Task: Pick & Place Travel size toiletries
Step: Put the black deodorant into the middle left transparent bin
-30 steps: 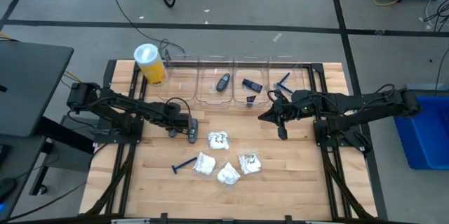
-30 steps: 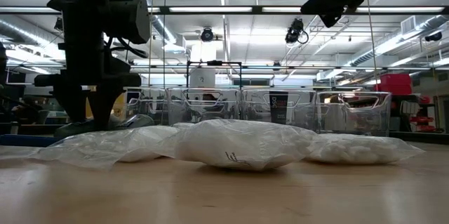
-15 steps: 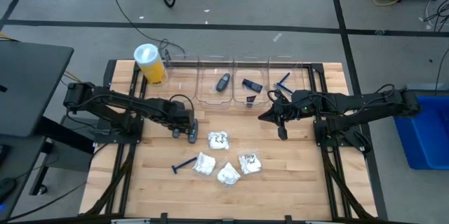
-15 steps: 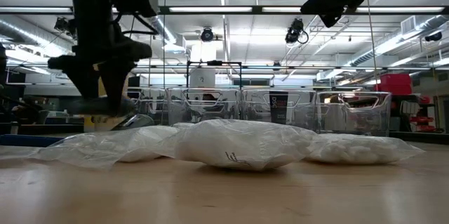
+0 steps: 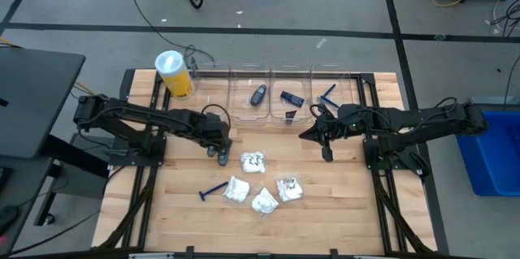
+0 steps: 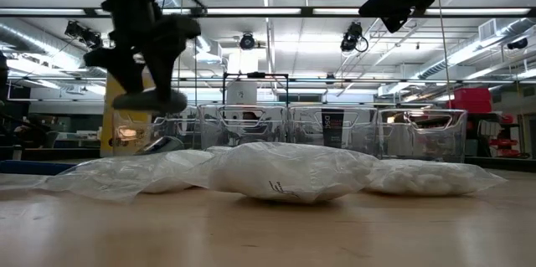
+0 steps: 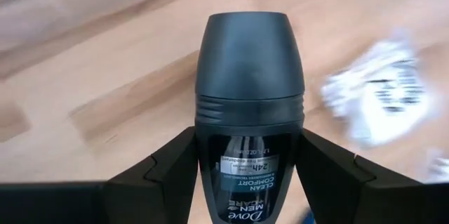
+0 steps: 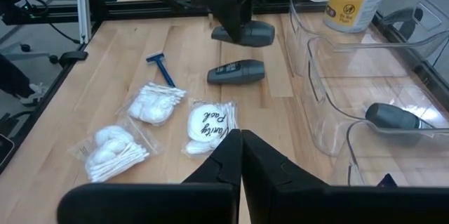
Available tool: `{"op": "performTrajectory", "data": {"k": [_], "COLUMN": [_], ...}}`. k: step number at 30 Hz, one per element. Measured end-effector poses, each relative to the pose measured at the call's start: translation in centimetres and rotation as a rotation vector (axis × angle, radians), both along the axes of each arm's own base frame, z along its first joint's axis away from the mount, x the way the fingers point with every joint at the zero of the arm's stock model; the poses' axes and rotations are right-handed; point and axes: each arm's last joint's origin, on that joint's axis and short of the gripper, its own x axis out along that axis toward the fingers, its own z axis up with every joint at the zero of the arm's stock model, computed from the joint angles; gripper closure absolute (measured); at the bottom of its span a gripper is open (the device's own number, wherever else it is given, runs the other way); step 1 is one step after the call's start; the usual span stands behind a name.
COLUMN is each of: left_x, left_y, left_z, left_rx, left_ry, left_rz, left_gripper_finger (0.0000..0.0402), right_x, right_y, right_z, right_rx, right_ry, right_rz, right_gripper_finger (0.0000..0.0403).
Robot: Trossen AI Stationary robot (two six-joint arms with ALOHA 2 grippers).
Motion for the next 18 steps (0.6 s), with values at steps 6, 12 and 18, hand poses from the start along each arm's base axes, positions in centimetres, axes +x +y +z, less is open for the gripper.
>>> {"op": "performTrajectory", "data": {"k": [6,12,18], "left_x": [1.8,2.8,3.2], "left_y": [0.2,1.3,2.9], "left_z": [4.6,8.7,10.2], "left_rx": [0.115,0.240,0.318], "left_ry": [-0.138,-0.238,-0.282], "left_rz": [-0.091,-0.134,-0.177], "left_gripper_finger": [0.0186,0.0185,0.0184], "right_x": [0.0,0.0,0.0], "right_y": [0.0,0.0,0.0], "right_z": [0.0,0.0,0.0], "right_rx": [0.000,0.000,0.000], "right_ry": [0.000,-0.001,-0.002], "right_rz": [0.000,0.000,0.000], "right_gripper_finger": [0.0393,0.0392,0.0394]}}
